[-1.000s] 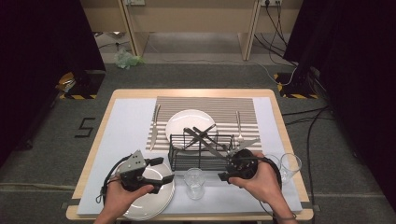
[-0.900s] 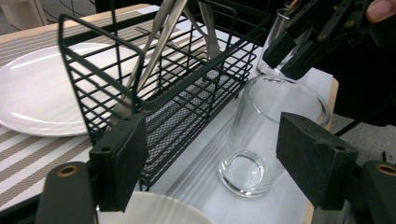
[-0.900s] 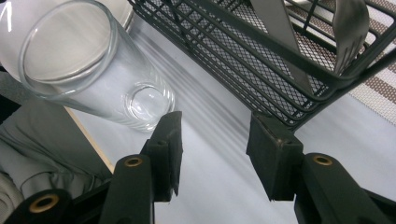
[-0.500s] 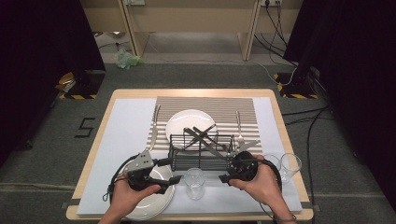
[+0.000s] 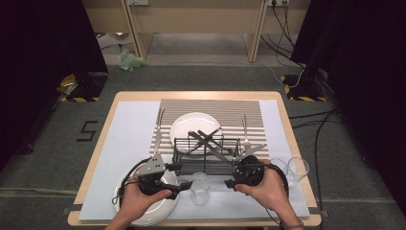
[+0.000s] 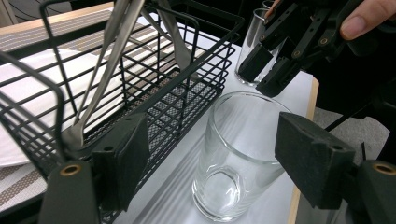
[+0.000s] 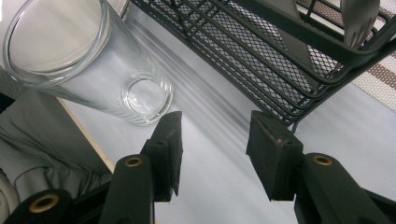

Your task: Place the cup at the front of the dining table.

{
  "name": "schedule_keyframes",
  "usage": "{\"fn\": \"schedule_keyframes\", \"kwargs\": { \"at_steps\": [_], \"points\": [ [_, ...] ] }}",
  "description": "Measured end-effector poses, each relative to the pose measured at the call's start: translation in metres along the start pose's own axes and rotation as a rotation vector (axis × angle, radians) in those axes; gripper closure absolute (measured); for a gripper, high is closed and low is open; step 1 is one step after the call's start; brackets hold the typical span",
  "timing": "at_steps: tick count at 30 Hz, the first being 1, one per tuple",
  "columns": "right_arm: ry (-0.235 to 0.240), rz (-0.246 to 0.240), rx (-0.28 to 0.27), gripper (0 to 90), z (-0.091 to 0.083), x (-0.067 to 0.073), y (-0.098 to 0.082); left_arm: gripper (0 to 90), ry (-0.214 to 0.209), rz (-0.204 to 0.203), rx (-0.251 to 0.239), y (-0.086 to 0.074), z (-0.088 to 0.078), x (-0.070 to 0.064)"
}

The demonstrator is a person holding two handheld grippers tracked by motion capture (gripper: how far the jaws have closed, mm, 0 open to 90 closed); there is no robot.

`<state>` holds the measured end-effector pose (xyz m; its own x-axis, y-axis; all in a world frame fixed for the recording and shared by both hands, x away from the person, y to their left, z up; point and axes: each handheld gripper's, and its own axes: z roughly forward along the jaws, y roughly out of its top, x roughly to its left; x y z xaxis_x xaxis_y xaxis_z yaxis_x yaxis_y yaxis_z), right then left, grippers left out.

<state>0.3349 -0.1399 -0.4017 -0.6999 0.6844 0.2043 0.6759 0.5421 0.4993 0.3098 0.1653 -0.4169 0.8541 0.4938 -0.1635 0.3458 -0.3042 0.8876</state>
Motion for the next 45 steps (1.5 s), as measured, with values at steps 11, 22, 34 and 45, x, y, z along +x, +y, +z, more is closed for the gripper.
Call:
{"fn": "schedule_keyframes", "kwargs": {
  "at_steps": [11, 22, 34, 45],
  "points": [
    [0.0, 0.002, 0.002, 55.1, 0.001, -0.001, -0.001, 26.7, -0.018, -0.002, 0.012, 0.0, 0.009, -0.001],
    [0.0, -0.002, 0.005, 55.3, 0.002, -0.001, -0.001, 27.3, -0.038, 0.018, 0.037, 0.004, 0.021, -0.003],
    [0.0, 0.002, 0.005, 55.3, 0.002, -0.002, -0.002, 28.6, -0.052, 0.025, 0.067, 0.003, 0.032, -0.003],
    [0.003, 0.004, 0.009, 55.3, 0.002, -0.003, -0.002, 32.5, -0.056, 0.025, 0.085, 0.003, 0.036, -0.002]
  ]
}}
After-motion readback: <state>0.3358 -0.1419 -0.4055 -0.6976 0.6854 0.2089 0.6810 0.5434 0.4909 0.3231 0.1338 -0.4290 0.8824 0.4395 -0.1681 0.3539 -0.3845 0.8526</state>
